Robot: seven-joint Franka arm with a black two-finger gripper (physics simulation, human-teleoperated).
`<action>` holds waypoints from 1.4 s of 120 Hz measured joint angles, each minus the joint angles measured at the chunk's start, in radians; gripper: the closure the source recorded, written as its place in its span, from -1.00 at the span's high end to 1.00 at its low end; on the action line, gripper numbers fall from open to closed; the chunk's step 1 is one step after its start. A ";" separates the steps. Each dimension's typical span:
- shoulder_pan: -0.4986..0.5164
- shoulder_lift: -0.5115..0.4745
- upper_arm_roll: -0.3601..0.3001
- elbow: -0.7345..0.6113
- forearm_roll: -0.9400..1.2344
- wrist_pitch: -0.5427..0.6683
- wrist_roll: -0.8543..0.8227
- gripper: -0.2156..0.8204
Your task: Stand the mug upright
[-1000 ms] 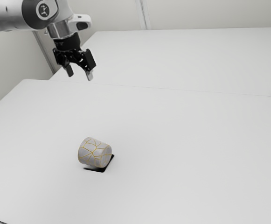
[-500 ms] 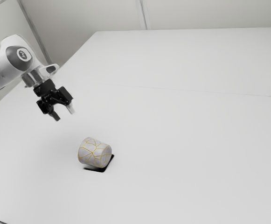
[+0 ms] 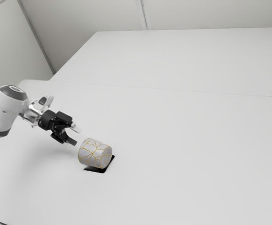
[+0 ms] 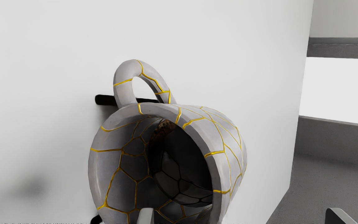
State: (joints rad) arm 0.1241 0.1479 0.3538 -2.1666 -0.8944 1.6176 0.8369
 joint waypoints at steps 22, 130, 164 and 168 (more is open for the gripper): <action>0.000 -0.064 -0.009 -0.107 -0.053 0.059 0.067 0.58; 0.010 -0.104 -0.147 -0.128 -0.155 0.208 -0.074 -0.82; 0.046 -0.134 -0.314 0.081 0.062 0.207 -0.115 -0.86; 0.046 -0.135 -0.334 0.103 0.132 0.212 -0.122 -0.87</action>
State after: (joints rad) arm 0.1703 0.0128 0.0194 -2.0636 -0.7620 1.8298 0.7146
